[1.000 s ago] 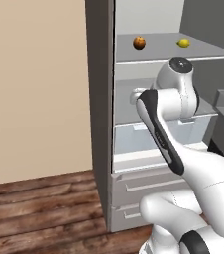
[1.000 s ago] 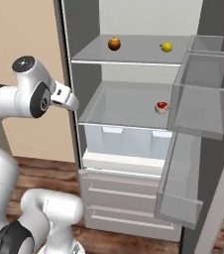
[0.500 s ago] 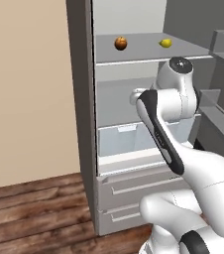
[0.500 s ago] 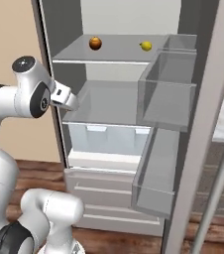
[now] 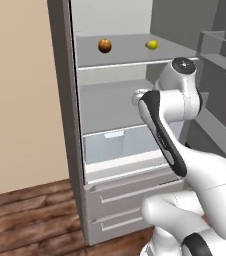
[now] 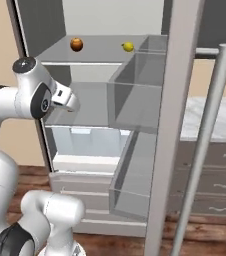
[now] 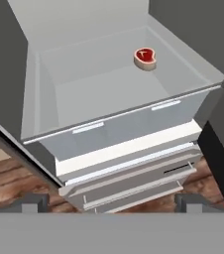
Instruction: Open the fridge, remove the orange, lemon, and steak, and place them on any counter.
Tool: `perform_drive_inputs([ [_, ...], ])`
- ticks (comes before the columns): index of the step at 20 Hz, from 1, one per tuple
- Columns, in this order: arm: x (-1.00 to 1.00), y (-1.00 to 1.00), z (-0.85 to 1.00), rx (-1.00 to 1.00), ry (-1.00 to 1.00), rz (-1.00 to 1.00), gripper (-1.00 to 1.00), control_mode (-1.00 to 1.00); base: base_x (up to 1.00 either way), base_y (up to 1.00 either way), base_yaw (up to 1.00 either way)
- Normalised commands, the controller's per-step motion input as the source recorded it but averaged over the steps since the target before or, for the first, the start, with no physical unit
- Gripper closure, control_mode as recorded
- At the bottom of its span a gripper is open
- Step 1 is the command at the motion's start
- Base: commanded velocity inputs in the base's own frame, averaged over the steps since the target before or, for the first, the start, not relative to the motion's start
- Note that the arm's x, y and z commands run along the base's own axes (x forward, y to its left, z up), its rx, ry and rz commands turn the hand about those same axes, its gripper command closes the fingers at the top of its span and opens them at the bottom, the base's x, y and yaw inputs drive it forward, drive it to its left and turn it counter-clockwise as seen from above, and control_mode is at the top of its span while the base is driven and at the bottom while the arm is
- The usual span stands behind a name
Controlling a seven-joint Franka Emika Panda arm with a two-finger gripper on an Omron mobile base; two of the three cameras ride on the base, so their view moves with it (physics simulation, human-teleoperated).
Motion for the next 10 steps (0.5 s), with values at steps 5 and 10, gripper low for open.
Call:
perform_drive_inputs([
  [5, 0.0, 0.0, 0.0, 0.0, 0.0, 0.0, -1.0, 1.0, 0.82, 0.0, -0.07],
  [10, 0.0, 0.0, 0.0, 0.0, 0.0, 0.0, -1.0, 1.0, 0.87, -0.02, -0.05],
])
